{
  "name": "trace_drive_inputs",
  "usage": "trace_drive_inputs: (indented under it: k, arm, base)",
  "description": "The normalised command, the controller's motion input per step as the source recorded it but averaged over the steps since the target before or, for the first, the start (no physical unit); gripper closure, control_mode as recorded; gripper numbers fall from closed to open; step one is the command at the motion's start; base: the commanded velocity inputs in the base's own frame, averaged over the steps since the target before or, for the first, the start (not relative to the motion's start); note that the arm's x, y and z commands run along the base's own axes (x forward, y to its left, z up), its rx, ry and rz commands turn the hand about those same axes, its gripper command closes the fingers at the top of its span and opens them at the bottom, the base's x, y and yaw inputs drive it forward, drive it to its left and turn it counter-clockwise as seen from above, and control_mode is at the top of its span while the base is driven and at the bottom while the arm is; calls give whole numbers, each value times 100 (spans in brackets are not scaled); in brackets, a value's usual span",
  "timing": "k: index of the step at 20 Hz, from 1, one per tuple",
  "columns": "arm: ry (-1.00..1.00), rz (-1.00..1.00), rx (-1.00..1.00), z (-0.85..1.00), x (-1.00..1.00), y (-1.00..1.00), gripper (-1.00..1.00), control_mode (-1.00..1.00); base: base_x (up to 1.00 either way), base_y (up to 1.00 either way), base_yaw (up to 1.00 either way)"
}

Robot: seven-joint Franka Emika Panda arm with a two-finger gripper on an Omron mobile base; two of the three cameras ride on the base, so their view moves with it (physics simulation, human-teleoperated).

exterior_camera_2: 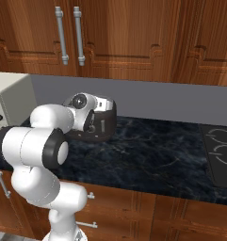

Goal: Start the toaster. Once the lever pops up, take the bread to the plate on the dining counter.

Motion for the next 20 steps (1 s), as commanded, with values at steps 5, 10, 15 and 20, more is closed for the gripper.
trace_drive_inputs:
  k: [5,10,15,20]
  arm:
    - [0,0,0,0,0,0,-100,-100]
    - [0,0,0,0,0,0,-100,-100]
    - [0,0,0,0,0,0,-100,-100]
    - [0,0,0,0,0,0,-100,-100]
  base:
    - [0,0,0]
    - [0,0,0]
    - [0,0,0]
    - [0,0,0]
